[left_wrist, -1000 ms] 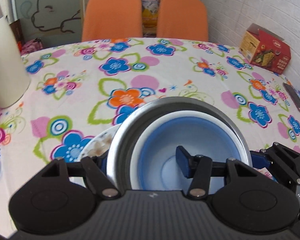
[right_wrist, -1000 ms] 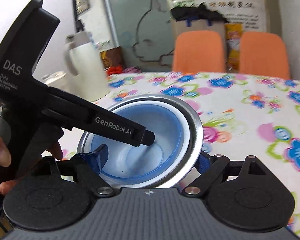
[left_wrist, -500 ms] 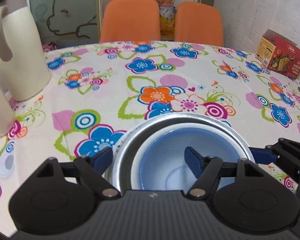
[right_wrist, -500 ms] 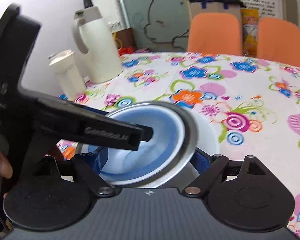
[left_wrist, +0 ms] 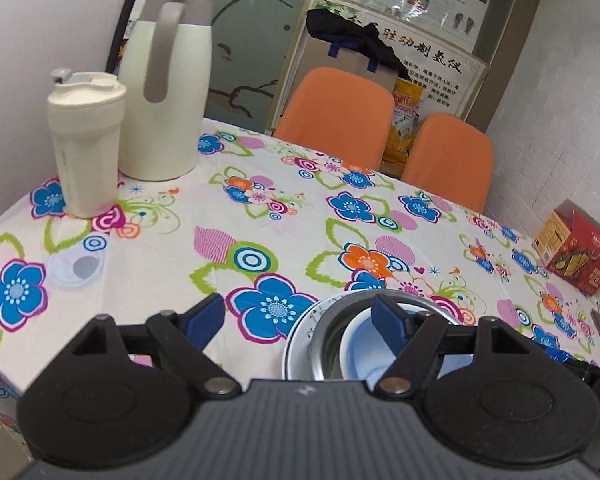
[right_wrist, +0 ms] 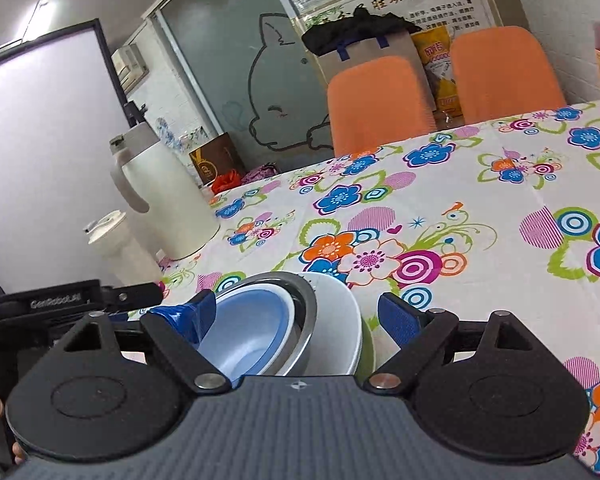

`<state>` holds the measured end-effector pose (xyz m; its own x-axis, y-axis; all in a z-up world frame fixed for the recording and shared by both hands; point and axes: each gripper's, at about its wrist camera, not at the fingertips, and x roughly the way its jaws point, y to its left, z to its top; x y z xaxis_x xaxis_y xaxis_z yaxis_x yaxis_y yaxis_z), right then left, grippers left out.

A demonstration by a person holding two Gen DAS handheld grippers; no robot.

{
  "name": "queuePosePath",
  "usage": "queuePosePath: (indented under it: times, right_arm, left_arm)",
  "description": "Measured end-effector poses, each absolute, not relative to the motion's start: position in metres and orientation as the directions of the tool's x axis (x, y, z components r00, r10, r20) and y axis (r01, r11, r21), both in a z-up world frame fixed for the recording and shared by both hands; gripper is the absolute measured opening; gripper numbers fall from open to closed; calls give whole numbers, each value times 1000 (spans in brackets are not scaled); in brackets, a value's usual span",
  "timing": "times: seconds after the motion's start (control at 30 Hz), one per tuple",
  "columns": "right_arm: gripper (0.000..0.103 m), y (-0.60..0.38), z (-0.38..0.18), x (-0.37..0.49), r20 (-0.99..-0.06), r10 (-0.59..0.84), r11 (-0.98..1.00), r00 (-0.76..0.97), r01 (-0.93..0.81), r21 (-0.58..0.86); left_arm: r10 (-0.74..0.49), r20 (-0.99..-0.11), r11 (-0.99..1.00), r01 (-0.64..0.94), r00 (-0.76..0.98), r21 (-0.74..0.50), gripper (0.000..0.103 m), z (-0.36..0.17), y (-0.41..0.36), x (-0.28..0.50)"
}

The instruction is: Organize plates and bowls

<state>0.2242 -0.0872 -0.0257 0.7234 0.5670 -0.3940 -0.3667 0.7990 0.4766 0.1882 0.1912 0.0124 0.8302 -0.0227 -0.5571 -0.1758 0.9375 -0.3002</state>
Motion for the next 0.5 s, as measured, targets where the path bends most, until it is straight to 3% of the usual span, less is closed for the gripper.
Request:
queuePosePath:
  times: [0.5]
  right_arm:
    - [76, -86, -18, 200, -431, 514, 837, 742, -324, 440]
  left_arm:
    - [-35, -476, 902, -178, 879, -394, 74, 23, 195, 140]
